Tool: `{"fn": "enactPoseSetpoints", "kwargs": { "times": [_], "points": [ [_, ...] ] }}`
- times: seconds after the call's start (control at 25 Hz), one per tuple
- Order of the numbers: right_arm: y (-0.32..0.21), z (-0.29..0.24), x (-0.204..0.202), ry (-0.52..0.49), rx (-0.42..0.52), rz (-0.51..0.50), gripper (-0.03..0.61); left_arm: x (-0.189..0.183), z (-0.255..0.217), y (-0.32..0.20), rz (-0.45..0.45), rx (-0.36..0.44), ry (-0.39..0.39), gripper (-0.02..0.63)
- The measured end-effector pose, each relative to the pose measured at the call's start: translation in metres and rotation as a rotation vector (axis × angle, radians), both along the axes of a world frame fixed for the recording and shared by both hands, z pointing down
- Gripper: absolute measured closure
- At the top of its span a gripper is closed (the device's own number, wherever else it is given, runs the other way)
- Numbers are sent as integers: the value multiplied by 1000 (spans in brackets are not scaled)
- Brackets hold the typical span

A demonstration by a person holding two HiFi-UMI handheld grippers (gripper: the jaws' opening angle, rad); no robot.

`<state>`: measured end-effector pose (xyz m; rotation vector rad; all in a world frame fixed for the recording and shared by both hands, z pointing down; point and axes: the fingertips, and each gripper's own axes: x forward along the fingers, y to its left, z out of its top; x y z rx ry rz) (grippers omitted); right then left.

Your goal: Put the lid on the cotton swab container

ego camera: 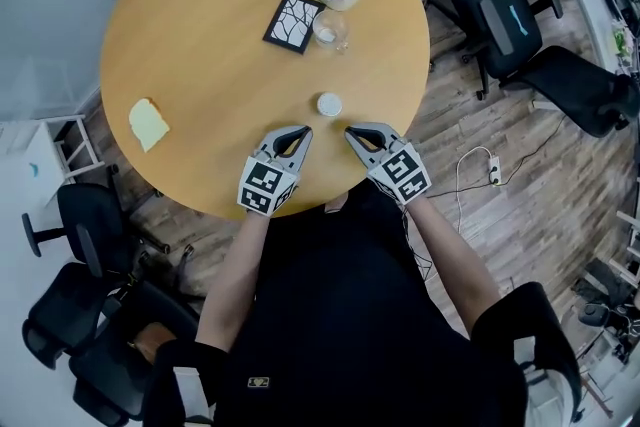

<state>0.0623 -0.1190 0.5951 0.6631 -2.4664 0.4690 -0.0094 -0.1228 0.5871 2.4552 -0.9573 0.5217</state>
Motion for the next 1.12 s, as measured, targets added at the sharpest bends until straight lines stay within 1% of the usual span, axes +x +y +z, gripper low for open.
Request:
{"fn": "enactPoseSetpoints", "kwargs": {
  "times": [0.16,0.52,0.76,1.12],
  "points": [
    [10,-1,-5,42,34,-26,574,4,-6,4,35,1,-1,607],
    [11,-10,-7,47,64,-15,574,4,-15,11,71,9,-7,607],
    [11,-14,-9,47,80,-7,574,5,-18,11,69,25,2,607],
    [19,-13,-14,49,89,5,574,-1,-13,21,66,19,2,607]
  ]
}}
